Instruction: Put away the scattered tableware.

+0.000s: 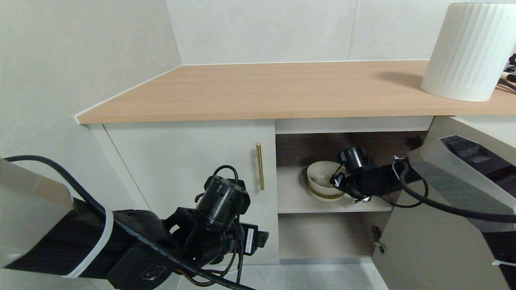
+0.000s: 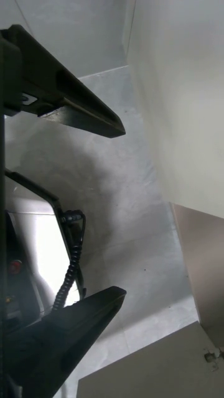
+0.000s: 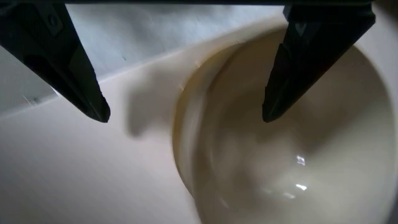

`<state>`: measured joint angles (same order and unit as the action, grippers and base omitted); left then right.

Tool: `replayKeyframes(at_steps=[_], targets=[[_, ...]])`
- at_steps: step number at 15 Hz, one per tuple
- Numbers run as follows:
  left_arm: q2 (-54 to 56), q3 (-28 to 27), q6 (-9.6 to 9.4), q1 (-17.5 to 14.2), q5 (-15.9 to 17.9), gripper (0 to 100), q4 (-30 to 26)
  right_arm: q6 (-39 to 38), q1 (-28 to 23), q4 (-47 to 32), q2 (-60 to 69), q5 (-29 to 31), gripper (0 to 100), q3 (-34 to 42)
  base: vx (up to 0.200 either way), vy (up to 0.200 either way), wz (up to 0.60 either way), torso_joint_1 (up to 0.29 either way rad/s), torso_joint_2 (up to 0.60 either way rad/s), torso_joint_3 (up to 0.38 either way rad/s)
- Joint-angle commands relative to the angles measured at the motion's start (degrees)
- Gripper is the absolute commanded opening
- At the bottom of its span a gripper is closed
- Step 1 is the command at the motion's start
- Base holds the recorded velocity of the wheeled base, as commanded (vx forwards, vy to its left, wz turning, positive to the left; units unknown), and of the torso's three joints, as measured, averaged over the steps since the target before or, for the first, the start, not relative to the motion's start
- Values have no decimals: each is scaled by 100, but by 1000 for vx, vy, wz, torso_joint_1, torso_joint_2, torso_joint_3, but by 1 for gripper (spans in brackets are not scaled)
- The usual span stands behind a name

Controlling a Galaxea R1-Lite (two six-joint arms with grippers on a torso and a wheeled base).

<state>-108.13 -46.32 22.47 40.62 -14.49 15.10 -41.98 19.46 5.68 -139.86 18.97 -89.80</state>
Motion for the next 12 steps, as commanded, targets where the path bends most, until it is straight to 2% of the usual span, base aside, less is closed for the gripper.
replayKeyframes(at_steps=[1, 3, 6, 7, 8, 12], targets=[[11, -8, 3, -10, -1, 100, 1, -12, 41, -102, 161, 2, 100, 50, 0, 0, 0, 0, 0, 0], [99, 1, 3, -63, -1, 100, 1, -20, 58, -199, 381, -104, 100, 252, 0, 0, 0, 0, 0, 0], [530, 53, 3, -274, 8, 100, -25, 41, 137, -217, 1242, -587, 100, 1131, 0, 0, 0, 0, 0, 0], [530, 53, 3, -274, 8, 100, -25, 41, 137, -217, 1242, -587, 100, 1131, 0, 0, 0, 0, 0, 0], [1004, 238, -14, -476, 34, 100, -25, 437, 260, -208, 2095, -789, 100, 2045, 0, 0, 0, 0, 0, 0], [1892, 370, -41, -907, 43, 100, -113, 1034, 656, -366, 3932, -1088, 100, 3407, 0, 0, 0, 0, 0, 0]])
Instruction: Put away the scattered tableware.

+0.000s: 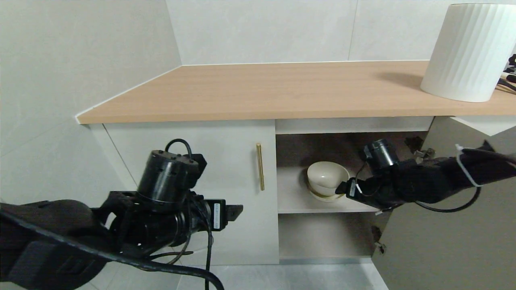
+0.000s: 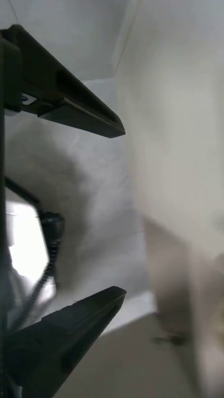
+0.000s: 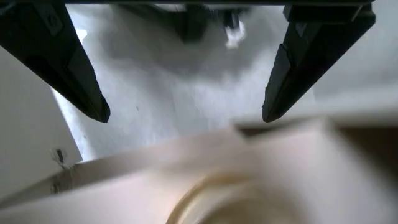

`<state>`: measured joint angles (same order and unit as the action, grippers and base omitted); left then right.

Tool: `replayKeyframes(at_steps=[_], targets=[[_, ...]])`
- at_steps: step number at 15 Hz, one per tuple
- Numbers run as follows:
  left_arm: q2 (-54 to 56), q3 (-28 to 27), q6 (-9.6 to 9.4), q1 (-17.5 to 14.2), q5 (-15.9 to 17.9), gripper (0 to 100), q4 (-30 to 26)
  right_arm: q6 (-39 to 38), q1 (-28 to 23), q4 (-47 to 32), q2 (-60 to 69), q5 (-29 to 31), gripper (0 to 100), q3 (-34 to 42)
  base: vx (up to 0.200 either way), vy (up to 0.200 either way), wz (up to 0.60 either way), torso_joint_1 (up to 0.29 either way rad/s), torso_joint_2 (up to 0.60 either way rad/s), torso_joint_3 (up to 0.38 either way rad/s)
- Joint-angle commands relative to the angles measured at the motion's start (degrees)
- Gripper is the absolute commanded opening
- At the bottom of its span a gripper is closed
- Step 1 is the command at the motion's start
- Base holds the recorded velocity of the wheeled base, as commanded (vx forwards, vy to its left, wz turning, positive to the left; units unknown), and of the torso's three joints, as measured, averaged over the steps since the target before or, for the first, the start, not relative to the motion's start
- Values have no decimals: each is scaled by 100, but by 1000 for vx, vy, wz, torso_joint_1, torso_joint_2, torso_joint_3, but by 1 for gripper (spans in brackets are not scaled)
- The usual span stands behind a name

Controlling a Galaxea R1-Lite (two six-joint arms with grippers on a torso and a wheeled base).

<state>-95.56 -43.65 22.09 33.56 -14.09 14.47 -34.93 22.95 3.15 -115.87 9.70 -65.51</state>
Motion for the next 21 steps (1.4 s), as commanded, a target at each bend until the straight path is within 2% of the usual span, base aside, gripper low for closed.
replayKeyframes(at_steps=[1, 6, 13, 21], targets=[[829, 182, -3, -236, 3, 100, -102, 434, 412, -306, 1910, -162, 100, 1164, 0, 0, 0, 0, 0, 0], [1409, 560, 32, -297, -6, 100, -173, 469, 895, -1176, 3115, -153, 100, 1462, 0, 0, 0, 0, 0, 0], [1338, 621, 32, -306, -15, 100, -164, 487, 1150, -1237, 3238, -100, 100, 1638, 0, 0, 0, 0, 0, 0], [1338, 700, 32, -306, -23, 100, -164, 496, 1176, -1255, 3211, -65, 100, 1744, -200, 0, 0, 5, 2, -1]])
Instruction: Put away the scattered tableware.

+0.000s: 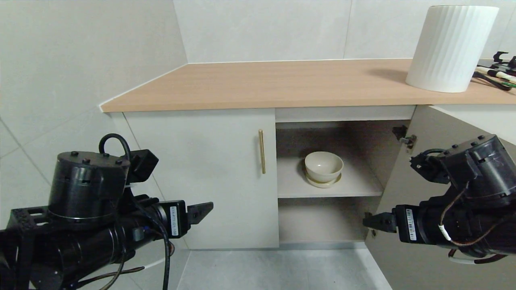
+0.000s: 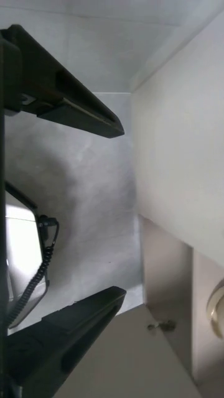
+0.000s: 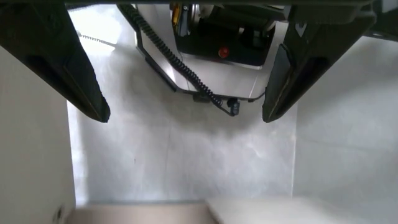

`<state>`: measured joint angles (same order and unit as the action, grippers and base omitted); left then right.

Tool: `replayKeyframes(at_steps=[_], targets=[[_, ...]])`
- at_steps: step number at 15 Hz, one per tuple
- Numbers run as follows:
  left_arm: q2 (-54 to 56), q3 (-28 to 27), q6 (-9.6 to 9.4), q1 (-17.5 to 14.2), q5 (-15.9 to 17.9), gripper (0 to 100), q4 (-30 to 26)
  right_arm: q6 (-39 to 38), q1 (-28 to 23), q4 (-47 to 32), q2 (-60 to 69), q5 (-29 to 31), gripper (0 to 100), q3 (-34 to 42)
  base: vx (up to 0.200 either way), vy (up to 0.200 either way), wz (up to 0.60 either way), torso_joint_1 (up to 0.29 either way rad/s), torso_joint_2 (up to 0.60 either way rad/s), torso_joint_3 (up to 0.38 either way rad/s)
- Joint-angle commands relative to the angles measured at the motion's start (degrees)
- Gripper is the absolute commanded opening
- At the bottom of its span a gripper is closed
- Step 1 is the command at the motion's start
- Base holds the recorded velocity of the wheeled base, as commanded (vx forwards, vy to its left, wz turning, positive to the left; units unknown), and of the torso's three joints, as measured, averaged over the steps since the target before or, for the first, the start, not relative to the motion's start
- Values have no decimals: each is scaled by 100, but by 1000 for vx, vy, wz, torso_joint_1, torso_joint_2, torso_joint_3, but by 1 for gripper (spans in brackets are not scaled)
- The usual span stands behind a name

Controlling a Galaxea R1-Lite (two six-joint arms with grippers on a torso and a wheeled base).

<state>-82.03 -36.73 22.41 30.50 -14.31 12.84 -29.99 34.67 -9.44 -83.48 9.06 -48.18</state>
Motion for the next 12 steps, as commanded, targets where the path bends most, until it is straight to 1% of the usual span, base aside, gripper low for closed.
replayKeyframes(at_steps=[1, 4, 9, 12], targets=[[-6, -1, 1, 9, -1, 100, 0, 2, 5, 3, -28, 0, 100, 1, -200, 0, 0, 7, 2, -2], [-6, 8, 1, 9, -1, 100, 0, 2, 5, -146, -19, 0, 100, -25, -200, 0, 0, 2, 4, 2], [-6, 8, 1, 17, -1, 100, 0, 81, 13, -155, -10, 0, 100, -7, -200, 0, 0, 4, 3, -4], [-6, 8, 1, 17, -1, 100, 0, 90, 13, -155, -1, 0, 100, -7, 0, 0, 0, 0, 0, 0]])
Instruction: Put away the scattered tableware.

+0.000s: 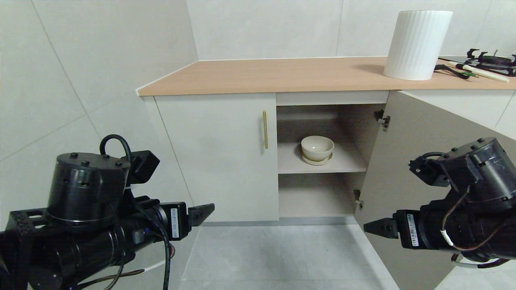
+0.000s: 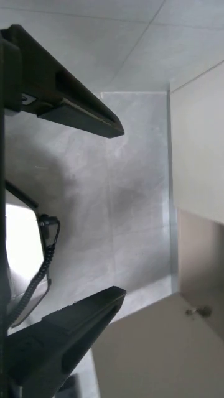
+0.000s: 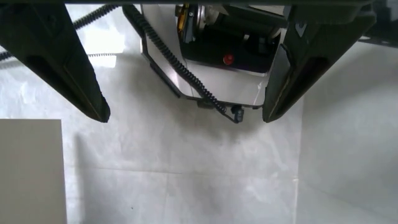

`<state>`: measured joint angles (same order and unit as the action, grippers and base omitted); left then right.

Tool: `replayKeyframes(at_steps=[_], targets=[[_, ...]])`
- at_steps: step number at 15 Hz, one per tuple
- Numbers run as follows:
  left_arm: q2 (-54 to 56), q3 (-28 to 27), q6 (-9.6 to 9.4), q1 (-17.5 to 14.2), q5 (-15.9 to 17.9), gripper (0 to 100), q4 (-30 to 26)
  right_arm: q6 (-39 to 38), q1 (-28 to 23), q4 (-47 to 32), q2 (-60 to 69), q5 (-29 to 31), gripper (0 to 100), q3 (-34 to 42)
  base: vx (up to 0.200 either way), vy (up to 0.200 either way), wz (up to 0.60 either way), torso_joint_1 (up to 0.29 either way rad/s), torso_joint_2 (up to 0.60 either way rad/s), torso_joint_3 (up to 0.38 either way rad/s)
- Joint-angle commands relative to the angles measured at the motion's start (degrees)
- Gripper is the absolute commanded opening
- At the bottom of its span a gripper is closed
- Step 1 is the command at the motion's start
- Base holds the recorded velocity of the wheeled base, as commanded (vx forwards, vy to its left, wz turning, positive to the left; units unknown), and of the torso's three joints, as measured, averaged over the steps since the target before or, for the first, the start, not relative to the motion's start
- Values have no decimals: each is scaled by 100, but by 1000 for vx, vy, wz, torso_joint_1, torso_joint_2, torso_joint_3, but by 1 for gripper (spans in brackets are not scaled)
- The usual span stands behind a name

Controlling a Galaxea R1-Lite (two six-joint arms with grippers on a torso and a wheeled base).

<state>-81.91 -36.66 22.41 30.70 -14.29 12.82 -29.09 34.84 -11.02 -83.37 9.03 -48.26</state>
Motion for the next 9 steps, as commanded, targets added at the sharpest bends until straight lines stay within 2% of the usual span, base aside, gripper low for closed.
replayKeyframes(at_steps=[1, 8, 9], targets=[[-18, 1, 1, -2, -4, 100, 1, -1, -4, 3, -12, 2, 100, 1, 0, 0, 0, 0, 0, 0], [-27, 1, -8, -2, -13, 100, 1, -1, 58, -14, 31, 20, 100, 1, 0, 0, 0, 0, 0, 0], [-27, 1, -8, -2, -13, 100, -8, 35, 49, -216, 93, 125, 100, -52, 0, 0, 0, 0, 0, 0]])
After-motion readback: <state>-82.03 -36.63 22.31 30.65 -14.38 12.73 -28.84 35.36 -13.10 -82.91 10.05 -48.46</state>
